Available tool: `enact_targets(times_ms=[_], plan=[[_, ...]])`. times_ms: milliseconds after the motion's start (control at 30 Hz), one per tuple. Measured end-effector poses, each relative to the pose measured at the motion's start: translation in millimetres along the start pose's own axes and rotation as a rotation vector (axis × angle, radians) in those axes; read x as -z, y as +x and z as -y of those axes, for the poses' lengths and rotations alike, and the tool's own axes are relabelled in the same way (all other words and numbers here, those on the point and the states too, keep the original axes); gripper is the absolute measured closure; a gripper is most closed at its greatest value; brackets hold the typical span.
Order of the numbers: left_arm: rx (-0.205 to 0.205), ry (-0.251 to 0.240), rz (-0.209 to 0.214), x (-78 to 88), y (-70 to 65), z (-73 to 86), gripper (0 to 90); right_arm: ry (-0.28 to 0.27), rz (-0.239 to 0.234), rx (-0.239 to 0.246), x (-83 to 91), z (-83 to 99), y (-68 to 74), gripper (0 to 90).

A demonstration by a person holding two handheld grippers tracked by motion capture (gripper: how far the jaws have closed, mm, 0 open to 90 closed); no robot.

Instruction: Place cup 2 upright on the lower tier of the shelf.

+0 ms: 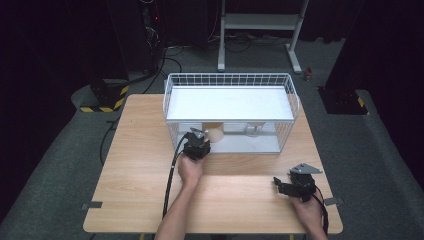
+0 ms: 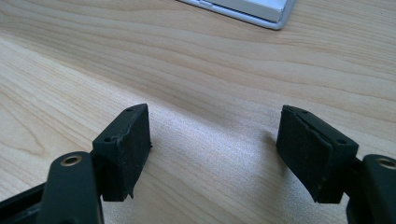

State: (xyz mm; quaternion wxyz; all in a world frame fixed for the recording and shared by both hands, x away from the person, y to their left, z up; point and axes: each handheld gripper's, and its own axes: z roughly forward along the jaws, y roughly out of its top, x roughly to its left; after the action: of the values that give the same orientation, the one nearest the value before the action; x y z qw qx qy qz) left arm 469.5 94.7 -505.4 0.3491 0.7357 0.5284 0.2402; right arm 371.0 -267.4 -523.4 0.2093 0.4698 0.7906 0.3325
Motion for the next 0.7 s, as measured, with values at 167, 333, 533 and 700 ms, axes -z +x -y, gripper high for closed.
enact_targets(times_ms=[167,333,533,700], plan=[[0.004,0.022,-0.023,-4.0,2.7,-2.4,68.6,0.001,0.0,-0.003,0.1,0.1,0.2,26.0],[-0.009,0.034,-0.036,-5.7,1.8,-11.2,70.8,0.002,0.0,-0.001,0.2,0.1,0.0,26.0],[0.019,0.035,-0.039,-12.1,-1.1,-15.2,72.2,0.002,0.0,-0.001,0.2,0.2,0.1,26.0],[-0.002,0.029,-0.025,-13.6,0.6,-16.1,64.2,0.002,0.0,-0.001,0.2,0.2,0.1,26.0]])
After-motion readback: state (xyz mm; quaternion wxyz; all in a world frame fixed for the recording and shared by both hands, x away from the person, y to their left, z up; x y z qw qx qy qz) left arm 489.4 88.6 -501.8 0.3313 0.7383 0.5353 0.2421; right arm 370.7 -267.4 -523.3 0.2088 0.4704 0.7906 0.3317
